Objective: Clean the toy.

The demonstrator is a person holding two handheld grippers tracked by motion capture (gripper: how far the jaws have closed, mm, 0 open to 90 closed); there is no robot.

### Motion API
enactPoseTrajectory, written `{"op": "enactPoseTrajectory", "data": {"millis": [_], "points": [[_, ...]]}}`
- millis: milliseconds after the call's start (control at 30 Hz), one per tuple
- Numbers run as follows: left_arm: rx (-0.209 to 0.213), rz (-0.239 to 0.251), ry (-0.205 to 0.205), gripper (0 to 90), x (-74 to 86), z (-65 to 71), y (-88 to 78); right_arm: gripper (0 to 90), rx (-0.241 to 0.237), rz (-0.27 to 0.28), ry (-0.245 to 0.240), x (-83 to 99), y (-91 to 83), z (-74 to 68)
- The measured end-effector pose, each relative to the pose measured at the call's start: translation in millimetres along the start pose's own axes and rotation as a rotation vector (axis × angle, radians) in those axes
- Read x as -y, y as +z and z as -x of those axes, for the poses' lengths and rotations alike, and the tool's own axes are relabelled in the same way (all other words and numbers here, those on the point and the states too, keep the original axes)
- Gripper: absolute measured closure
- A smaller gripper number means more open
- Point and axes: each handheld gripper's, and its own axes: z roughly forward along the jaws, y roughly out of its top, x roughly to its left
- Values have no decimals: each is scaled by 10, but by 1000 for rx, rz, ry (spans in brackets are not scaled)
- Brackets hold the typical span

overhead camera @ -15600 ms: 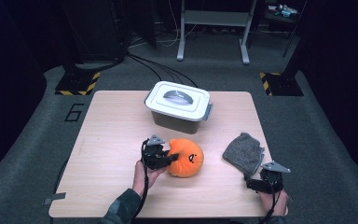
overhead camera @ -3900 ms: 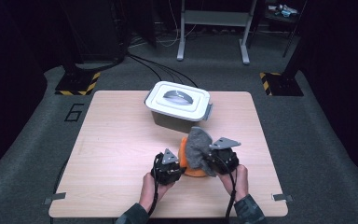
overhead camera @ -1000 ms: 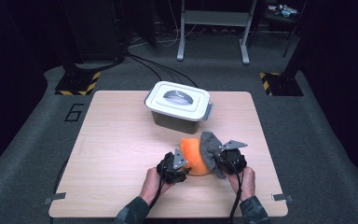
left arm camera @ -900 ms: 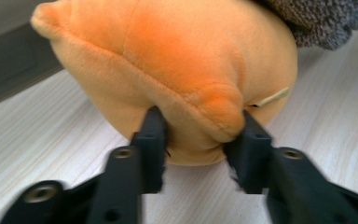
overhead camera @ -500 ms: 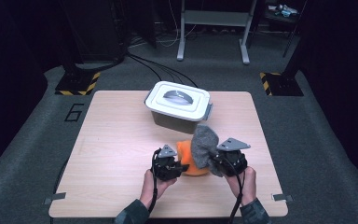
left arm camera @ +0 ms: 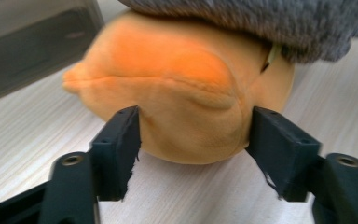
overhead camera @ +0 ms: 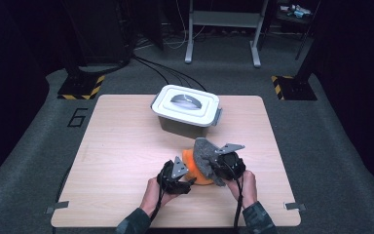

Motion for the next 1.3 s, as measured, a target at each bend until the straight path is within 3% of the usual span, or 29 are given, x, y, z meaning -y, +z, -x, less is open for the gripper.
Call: {"op": "enactPoseTrajectory", "data": {"millis": [133,200,300,333,433,500,600,667,700,767,833,867,933,1000,1100,1200,1300], "points": [[18,11,-72,661,-8,-38,46,748,3,18,19,10,30,33],[41,27,-127,725,-22,-72,27,748,12,33,17,10,-9,37],[87,38,-220,761,-72,-134,-38,747,33,68,15,-33,-178,-22],[107,49,-271,766,-86,-138,-59,747,36,88,-1,-49,-225,-40],[159,57,-371,769,-129,-164,-124,747,17,124,-56,-116,-391,-177],[183,63,-422,768,-127,-163,-141,747,16,118,-86,-154,-427,-297],[178,36,-419,765,-80,-181,-109,748,67,33,-117,-142,-255,-317],[186,28,-422,759,-42,-202,-73,749,37,30,-84,-95,-130,-212],[196,32,-402,742,-41,-215,-65,750,29,33,-52,-76,-83,-161],[132,16,-304,611,-76,-192,-77,750,-2,38,-11,-64,-42,-80],[96,20,-234,467,-105,-149,-92,751,-25,32,8,-66,-5,-27],[57,-1,-167,426,-116,-114,-75,751,-19,36,10,-68,12,-17],[46,-8,-110,479,-89,-69,-5,751,-21,40,23,-75,45,-2],[36,-14,-129,612,-67,-88,37,751,-19,35,22,-77,79,-14],[69,13,-220,732,-42,-150,37,750,4,45,2,-89,44,-36],[101,14,-287,748,-30,-221,27,750,37,33,-22,-80,-26,11],[126,20,-310,746,-16,-265,40,750,50,8,30,34,-27,205]]}}
